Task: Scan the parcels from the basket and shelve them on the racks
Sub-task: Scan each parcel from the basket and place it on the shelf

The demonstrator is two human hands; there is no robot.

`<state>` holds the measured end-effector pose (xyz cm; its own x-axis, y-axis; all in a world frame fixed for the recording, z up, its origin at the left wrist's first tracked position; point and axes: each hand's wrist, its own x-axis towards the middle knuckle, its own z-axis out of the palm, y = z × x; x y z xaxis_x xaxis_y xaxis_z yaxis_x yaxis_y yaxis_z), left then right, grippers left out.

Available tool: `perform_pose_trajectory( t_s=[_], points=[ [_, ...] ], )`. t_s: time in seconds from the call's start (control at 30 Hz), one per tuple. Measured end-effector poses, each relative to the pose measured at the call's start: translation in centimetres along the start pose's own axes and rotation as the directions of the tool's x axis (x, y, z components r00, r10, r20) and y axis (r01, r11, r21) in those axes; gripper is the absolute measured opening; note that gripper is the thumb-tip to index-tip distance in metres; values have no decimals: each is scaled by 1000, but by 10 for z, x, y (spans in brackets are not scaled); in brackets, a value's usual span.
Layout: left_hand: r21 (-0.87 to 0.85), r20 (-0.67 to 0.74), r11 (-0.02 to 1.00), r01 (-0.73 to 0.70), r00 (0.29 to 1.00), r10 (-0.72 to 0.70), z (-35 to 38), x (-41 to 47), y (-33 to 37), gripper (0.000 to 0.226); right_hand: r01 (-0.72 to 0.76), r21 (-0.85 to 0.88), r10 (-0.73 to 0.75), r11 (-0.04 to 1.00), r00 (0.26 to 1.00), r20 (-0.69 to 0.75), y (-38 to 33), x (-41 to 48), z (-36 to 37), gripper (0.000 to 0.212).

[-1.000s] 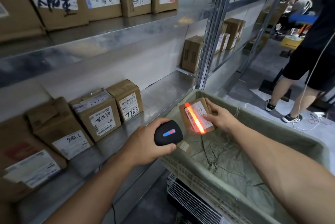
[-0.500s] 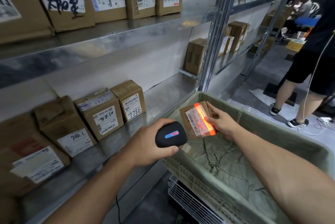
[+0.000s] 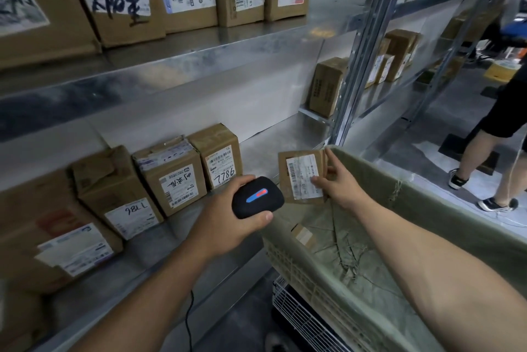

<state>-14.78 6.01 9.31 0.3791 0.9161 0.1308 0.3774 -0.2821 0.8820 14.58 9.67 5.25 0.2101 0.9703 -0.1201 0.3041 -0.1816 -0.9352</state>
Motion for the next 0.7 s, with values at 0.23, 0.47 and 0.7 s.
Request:
perform_pose_trajectory(
  t_s=[0.23,0.47,0.7],
  points=[
    [-77,-180,994,81,979,-94,-21,13,-6,61,30,106,-38,994,996,82,-15,44,32,85],
    [-166,-345,980,111,924,-163,-36,36,-14,65,112,80,-124,990,978,170,-29,93,57,73],
    [-184,-422,973,139,883,-206,-36,57,-20,64,84,41,-91,996,967,237,-22,139,73,86]
  ],
)
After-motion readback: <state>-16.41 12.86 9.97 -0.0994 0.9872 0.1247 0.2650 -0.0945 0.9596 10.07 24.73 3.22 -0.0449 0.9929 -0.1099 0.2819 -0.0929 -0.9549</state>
